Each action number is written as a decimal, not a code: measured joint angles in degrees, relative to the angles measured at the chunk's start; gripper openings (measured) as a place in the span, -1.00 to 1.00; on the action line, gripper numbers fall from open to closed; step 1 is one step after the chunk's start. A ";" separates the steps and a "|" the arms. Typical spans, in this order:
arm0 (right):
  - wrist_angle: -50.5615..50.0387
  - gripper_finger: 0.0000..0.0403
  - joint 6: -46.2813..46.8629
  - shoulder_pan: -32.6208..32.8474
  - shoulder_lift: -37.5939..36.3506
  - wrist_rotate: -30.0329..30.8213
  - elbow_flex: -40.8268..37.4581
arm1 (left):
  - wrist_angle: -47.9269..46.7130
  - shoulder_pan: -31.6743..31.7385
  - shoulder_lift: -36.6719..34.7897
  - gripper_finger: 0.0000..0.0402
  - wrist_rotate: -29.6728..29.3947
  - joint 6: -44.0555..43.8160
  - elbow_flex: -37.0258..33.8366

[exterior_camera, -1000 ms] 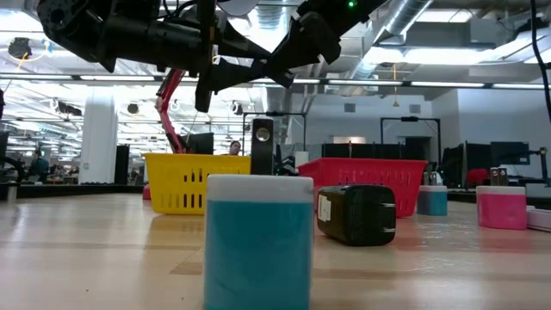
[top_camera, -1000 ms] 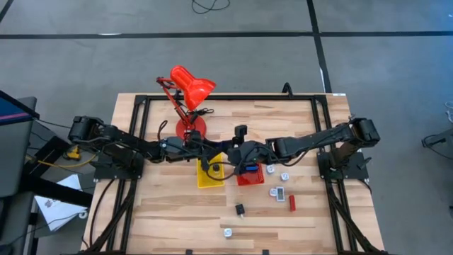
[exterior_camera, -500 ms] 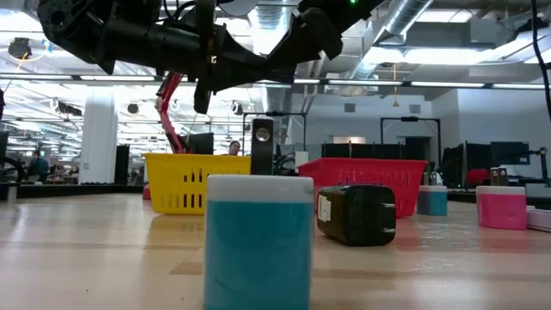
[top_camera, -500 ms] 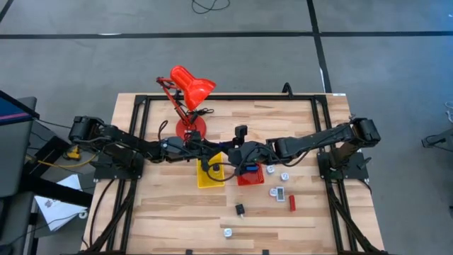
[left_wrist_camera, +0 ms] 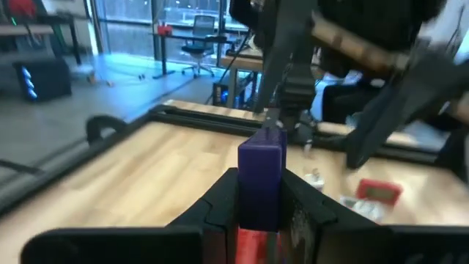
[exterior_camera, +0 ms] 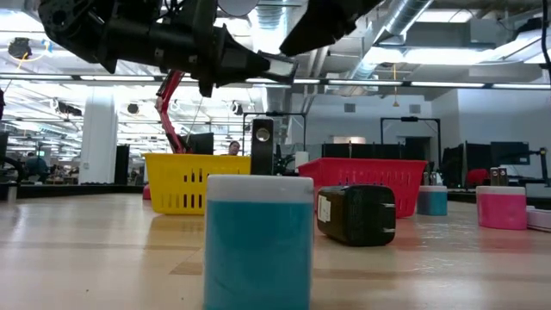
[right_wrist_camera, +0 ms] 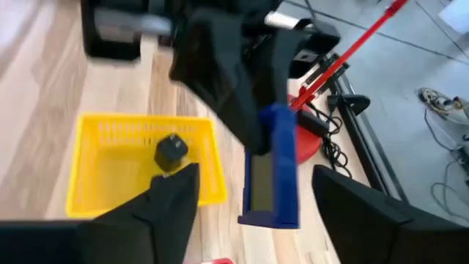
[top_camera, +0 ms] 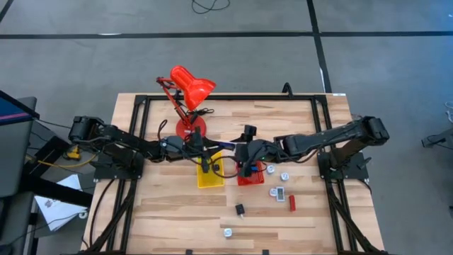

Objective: Pick & Place Office items
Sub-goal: Put the dark blue digital timer into the red bin

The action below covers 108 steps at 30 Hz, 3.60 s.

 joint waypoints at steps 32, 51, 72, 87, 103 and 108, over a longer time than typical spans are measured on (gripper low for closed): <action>-0.51 -0.49 3.46 -3.05 0.67 -7.04 0.00 | 0.84 -1.01 0.01 -0.70 4.64 6.60 0.00; -10.49 -0.79 5.35 -3.11 0.61 -9.91 0.00 | -5.37 -0.98 -4.21 0.02 5.00 7.06 -0.66; -10.55 -0.76 10.14 1.07 0.56 -16.66 -11.43 | -6.87 -0.96 -23.34 0.30 4.77 3.69 -11.48; -6.89 -0.75 12.95 4.41 0.57 -13.59 -13.94 | -7.98 -0.96 -23.55 0.30 4.79 4.30 -11.61; 3.47 -0.75 10.99 3.34 0.48 -13.73 -23.11 | -8.29 -0.96 -23.52 0.30 4.81 4.24 -11.58; 7.49 -0.75 10.98 3.34 0.48 -13.08 -25.82 | -8.29 -0.96 -23.52 0.30 4.81 4.22 -11.58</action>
